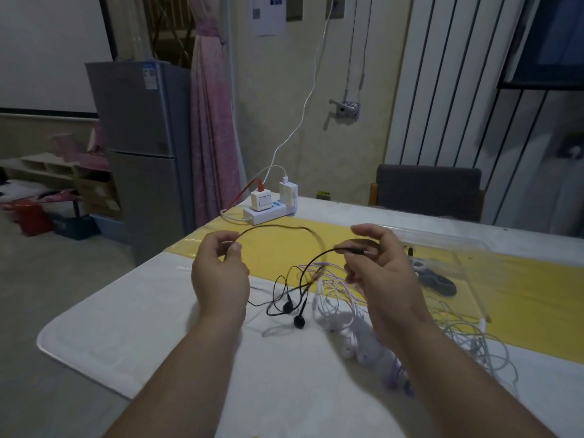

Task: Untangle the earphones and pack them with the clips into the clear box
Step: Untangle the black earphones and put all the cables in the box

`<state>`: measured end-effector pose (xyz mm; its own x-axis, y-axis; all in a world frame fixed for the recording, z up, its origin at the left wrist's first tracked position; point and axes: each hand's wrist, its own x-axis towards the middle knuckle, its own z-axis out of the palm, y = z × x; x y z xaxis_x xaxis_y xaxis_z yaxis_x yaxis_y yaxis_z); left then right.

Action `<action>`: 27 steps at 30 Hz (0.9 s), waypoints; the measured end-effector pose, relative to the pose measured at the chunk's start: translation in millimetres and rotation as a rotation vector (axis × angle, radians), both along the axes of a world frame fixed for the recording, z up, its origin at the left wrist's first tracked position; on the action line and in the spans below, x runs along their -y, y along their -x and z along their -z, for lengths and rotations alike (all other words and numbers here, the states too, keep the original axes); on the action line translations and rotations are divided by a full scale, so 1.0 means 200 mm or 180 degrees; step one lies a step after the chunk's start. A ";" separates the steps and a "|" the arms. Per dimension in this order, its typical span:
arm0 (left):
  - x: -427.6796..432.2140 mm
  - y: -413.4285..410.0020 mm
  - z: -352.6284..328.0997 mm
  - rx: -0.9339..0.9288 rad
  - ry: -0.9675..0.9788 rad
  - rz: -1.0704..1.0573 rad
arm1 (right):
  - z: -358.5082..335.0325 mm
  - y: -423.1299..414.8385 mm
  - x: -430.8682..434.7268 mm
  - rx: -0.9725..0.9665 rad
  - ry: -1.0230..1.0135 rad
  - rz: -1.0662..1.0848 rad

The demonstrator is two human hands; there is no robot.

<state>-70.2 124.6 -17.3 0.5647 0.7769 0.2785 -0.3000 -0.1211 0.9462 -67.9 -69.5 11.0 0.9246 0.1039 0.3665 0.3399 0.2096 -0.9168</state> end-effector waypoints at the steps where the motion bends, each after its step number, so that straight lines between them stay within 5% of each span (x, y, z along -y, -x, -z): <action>1: 0.00 0.00 0.00 0.0042 0.0064 -0.0041 | 0.00 0.00 0.00 0.0040 -0.0015 0.0041; 7: 0.02 0.03 -0.04 0.0214 0.0243 0.0163 | 0.02 -0.01 0.01 -0.0083 0.0376 -0.0052; 17: 0.04 0.02 -0.03 0.0383 -0.0220 0.0855 | 0.08 0.02 -0.08 0.1022 0.2901 -0.0105; 27: 0.06 0.02 -0.03 0.0371 -0.0345 0.0739 | 0.09 0.05 -0.13 0.0920 0.2634 -0.0182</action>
<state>-74.6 113.1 -11.9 0.6834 0.5927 0.4263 -0.4375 -0.1350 0.8890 -78.4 -43.9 -7.1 0.7924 0.4833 0.3720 0.5916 -0.4605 -0.6618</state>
